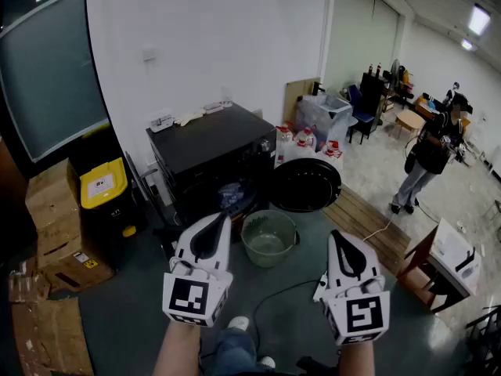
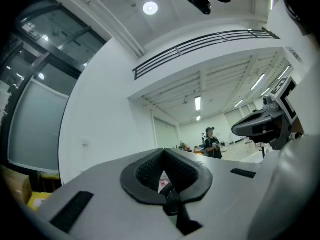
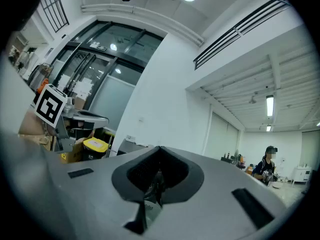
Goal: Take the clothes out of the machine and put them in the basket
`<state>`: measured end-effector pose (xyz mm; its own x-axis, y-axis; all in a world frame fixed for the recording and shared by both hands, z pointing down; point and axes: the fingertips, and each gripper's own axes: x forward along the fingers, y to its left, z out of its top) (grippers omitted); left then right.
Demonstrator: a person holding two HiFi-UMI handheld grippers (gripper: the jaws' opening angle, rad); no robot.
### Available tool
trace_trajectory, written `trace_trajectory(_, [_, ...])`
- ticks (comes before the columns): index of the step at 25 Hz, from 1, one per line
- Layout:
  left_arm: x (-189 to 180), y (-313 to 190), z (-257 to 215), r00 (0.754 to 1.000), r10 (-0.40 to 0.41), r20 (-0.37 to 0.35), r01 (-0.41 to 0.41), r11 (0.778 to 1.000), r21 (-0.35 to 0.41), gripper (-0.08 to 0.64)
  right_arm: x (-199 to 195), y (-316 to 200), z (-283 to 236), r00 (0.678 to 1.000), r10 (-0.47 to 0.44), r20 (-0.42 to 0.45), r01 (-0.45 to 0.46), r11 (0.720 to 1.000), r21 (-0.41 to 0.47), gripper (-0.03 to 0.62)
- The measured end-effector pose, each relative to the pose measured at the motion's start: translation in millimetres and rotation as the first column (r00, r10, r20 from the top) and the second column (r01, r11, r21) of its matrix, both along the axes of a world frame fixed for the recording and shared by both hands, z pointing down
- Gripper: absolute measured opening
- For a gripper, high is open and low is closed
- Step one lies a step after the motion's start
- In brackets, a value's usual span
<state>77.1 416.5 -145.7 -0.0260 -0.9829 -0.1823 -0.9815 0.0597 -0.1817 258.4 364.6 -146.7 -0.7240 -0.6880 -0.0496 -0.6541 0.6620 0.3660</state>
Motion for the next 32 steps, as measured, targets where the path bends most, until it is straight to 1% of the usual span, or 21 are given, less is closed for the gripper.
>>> trace_trajectory(4, [1.3,3.2,0.5,0.999,-0.005,0.033,0.005,1.000,0.000,-0.003,1.0,2.8,-0.3,1.000,0.006,0.011,-0.006,1.000,-0.007,-0.014])
trace_trajectory(7, [4.7,3.9,1.3,0.999,-0.001,0.042,0.002,1.000,-0.006,-0.003,5.9,2.7,0.0,0.999,0.021,0.024,-0.020,1.000,-0.024,-0.014])
trace_trajectory(11, [-3.7,6.4,6.1,1.000,-0.022,0.018,0.022,0.999,-0.031,-0.003,8.7,2.0,2.0,0.995,0.055,0.083,-0.048,0.995,-0.086,-0.014])
trace_trajectory(12, [-6.1,6.4,7.7,1.000,-0.031,0.007,0.031,0.999,-0.038,-0.003,7.9,2.0,2.6,0.994,0.052,0.093,-0.043,0.994,-0.099,-0.014])
trace_trajectory(13, [-8.2,6.0,9.3,0.999,-0.039,-0.005,0.039,0.998,-0.044,-0.002,5.5,2.2,4.4,0.994,0.039,0.098,-0.027,0.993,-0.115,0.002])
trace_trajectory(14, [-9.6,4.6,10.7,0.999,-0.041,-0.022,0.040,0.998,-0.049,0.011,1.7,2.2,7.0,0.995,0.016,0.102,-0.002,0.991,-0.133,0.126])
trace_trajectory(15, [-10.4,2.0,12.0,0.998,-0.032,-0.047,0.030,0.998,-0.054,0.102,-2.4,1.2,9.5,0.994,-0.006,0.110,0.022,0.989,-0.149,0.308])
trace_trajectory(16, [-11.8,-1.8,13.1,0.997,-0.020,-0.075,0.016,0.998,-0.054,0.303,-5.4,-1.7,11.5,0.992,-0.012,0.126,0.033,0.987,-0.160,0.435])
trace_trajectory(17, [-15.3,-6.3,13.8,0.995,-0.016,-0.101,0.011,0.999,-0.050,0.463,-7.1,-6.8,13.2,0.989,-0.001,0.145,0.025,0.986,-0.166,0.477])
trace_trajectory(19, [-27.9,-16.7,16.1,0.991,-0.033,-0.129,0.027,0.998,-0.049,0.532,-10.4,-20.2,17.2,0.986,0.047,0.162,-0.019,0.985,-0.173,0.556])
trace_trajectory(20, [-34.8,-22.4,17.8,0.990,-0.039,-0.136,0.032,0.998,-0.054,0.551,-13.8,-26.7,19.1,0.985,0.067,0.160,-0.038,0.984,-0.175,0.573])
trace_trajectory(21, [-42.0,-28.4,19.1,0.989,-0.040,-0.141,0.032,0.998,-0.060,0.562,-18.8,-32.5,20.1,0.985,0.078,0.157,-0.050,0.983,-0.175,0.574])
trace_trajectory(24, [-64.6,-49.6,19.6,0.989,-0.034,-0.145,0.025,0.997,-0.067,0.569,-39.0,-51.0,16.0,0.983,0.078,0.168,-0.048,0.983,-0.177,0.574])
trace_trajectory(26, [-79.7,-68.6,18.7,0.991,-0.024,-0.133,0.013,0.997,-0.079,0.569,-53.1,-68.7,11.9,0.981,0.087,0.174,-0.055,0.982,-0.179,0.574])
trace_trajectory(30, [-113.5,-110.6,14.6,0.996,0.026,-0.085,-0.033,0.995,-0.089,0.568,-87.2,-107.1,6.6,0.984,0.123,0.130,-0.103,0.983,-0.153,0.572])
trace_trajectory(32, [-131.5,-127.7,12.9,0.995,0.058,-0.082,-0.065,0.995,-0.079,0.568,-107.7,-121.8,2.8,0.985,0.140,0.102,-0.126,0.983,-0.130,0.572])
